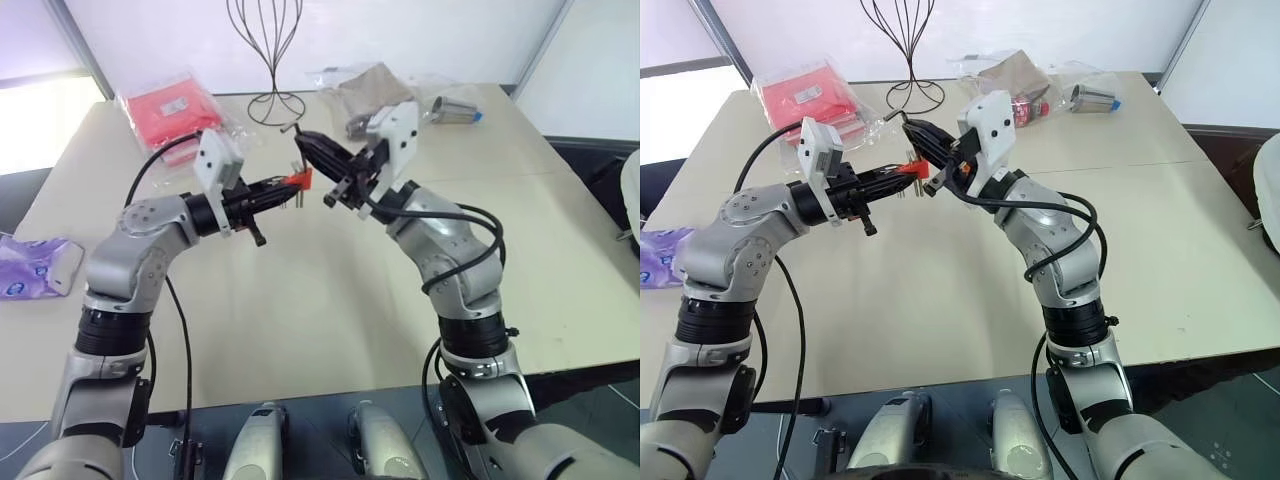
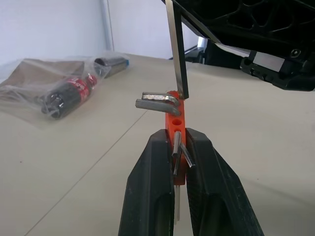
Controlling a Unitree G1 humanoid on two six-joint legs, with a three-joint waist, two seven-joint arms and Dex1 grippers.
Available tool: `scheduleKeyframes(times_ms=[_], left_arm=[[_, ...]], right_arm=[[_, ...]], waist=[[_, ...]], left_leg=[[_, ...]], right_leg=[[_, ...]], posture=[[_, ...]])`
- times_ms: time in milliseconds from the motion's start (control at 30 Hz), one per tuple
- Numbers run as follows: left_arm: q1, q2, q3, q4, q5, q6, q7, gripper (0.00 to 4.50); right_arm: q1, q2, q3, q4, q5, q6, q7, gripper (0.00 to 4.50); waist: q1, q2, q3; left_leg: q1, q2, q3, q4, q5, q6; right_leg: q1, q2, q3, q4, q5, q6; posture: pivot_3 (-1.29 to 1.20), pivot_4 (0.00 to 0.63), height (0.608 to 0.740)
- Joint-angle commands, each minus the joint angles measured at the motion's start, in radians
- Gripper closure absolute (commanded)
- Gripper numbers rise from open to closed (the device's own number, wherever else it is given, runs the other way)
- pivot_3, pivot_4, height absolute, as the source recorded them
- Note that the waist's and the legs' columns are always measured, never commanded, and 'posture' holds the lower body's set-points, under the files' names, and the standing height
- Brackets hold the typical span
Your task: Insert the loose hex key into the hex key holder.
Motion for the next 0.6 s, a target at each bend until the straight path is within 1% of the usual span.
scheduleKeyframes(times_ms=[33, 600], left_arm=[[-0.03, 0.003, 0.03, -0.039, -0.016, -0.001, 0.005, 4.5], [-0.037, 0.001, 0.037, -0.029, -0.036, -0.002, 0.013, 4.5]], right_arm=[[-0.04, -0.003, -0.021, -0.008, 0.002, -0.033, -0.005, 4.4], [-0.048, 0.006, -0.017, 0.008, -0.005, -0.055, -0.016, 4.4]], waist=[[0.0, 0.0, 0.0], [0.0, 0.0, 0.0]], left_leg=[[0.0, 0.0, 0.0, 0.0, 0.0, 0.0], [0.0, 0.0, 0.0, 0.0, 0.0, 0.0]], right_leg=[[0.0, 0.0, 0.0, 0.0, 0.0, 0.0], [-0.001, 0.0, 0.0, 0.0, 0.0, 0.0]], posture=[[0.0, 0.15, 0.74], [0.0, 0.15, 0.74]])
